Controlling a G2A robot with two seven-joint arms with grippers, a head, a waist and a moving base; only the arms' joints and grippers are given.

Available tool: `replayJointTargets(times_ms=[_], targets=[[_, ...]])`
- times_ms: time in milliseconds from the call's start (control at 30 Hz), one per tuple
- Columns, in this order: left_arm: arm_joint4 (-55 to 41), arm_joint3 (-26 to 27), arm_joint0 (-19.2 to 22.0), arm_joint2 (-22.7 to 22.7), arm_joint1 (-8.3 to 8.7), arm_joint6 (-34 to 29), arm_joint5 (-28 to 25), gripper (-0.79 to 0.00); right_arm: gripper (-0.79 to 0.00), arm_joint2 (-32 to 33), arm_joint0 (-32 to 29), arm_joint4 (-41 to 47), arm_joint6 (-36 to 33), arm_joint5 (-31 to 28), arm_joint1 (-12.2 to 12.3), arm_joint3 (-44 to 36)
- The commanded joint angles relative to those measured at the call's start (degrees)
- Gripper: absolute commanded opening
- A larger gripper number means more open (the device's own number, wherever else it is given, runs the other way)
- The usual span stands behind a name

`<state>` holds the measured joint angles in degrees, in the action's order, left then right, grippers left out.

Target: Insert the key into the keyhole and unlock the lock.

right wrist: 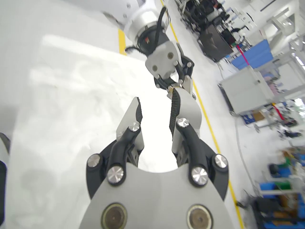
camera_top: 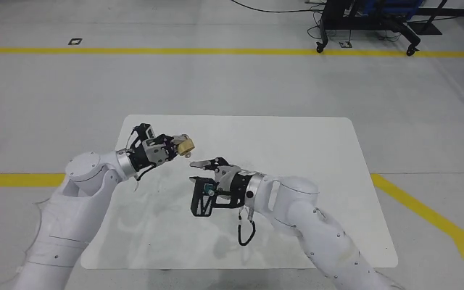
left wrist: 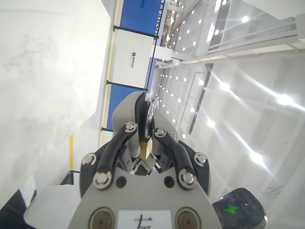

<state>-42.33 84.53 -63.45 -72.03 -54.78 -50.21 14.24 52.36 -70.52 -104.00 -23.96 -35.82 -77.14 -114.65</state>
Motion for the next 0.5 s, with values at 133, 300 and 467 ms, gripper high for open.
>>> replayJointTargets(times_ms=[133, 300, 467], targets=[[2.9, 0.8, -0.7, 0.6, -0.15, 2.0, -1.3, -0.785, -0.456, -5.8, 2.0, -8.9, -2.5, 7.9, -1.1, 4.0], [3.2, 0.8, -0.7, 0.5, -0.25, 2.1, -1.1, -0.785, -0.508, -8.1, 3.5, -10.6, -3.3, 11.0, -1.9, 5.4], [3.2, 0.7, -0.6, 0.4, -0.35, 1.9, -0.9, -0.785, -0.582, -9.0, 4.2, -12.0, -4.9, 12.6, -2.5, 6.1]])
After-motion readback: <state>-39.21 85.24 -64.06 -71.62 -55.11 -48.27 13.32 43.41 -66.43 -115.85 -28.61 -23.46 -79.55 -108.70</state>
